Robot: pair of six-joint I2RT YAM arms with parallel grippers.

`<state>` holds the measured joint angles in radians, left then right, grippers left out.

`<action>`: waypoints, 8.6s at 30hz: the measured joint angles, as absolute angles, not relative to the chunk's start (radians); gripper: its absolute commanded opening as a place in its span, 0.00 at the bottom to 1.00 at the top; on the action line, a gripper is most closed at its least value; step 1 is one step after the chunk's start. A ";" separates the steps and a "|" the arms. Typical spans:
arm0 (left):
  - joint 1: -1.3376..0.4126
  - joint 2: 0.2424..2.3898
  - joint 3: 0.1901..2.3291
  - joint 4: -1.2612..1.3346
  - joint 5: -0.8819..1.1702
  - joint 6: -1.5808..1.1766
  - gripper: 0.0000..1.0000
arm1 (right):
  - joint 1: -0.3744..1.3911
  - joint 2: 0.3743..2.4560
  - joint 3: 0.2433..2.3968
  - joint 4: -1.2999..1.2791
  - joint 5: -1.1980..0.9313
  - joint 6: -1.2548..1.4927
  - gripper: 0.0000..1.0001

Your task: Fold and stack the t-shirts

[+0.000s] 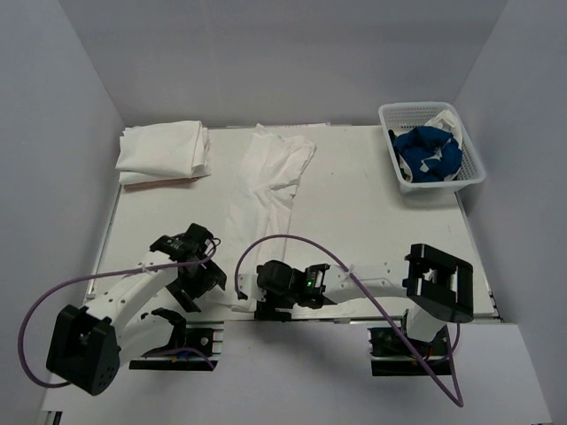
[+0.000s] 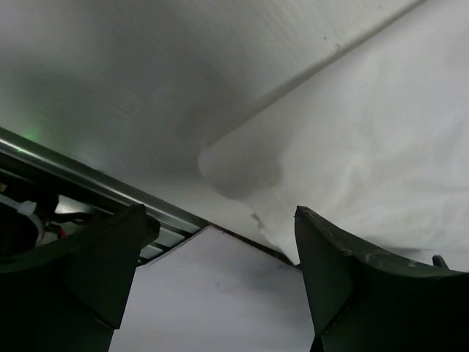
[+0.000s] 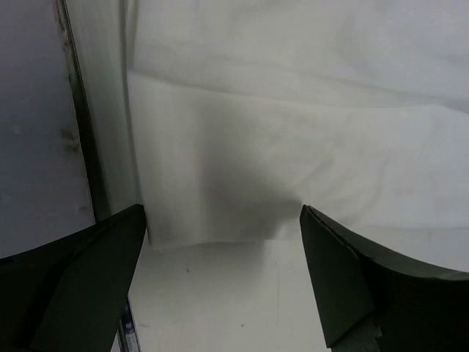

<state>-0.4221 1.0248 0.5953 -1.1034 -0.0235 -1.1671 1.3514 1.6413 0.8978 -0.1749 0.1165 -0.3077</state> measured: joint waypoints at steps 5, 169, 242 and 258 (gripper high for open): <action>-0.423 1.099 0.571 -1.023 -0.012 -1.193 0.67 | 1.371 1.650 0.884 -0.105 0.163 -0.325 0.81; -0.255 1.556 0.828 -0.398 -0.072 -0.702 0.00 | 0.886 1.868 1.100 -0.022 -0.075 0.043 0.00; -0.282 2.133 1.729 -0.392 0.112 -0.617 0.99 | 0.459 1.866 1.259 -0.086 -0.410 0.069 0.89; -0.295 1.877 1.391 -0.323 0.303 -0.513 0.99 | 0.454 1.831 1.262 0.094 -0.594 0.207 0.91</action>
<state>-0.2947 1.8771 1.3914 -0.3233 0.3027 -0.5125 0.4538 1.8309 1.2621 0.0944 -0.5938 0.2066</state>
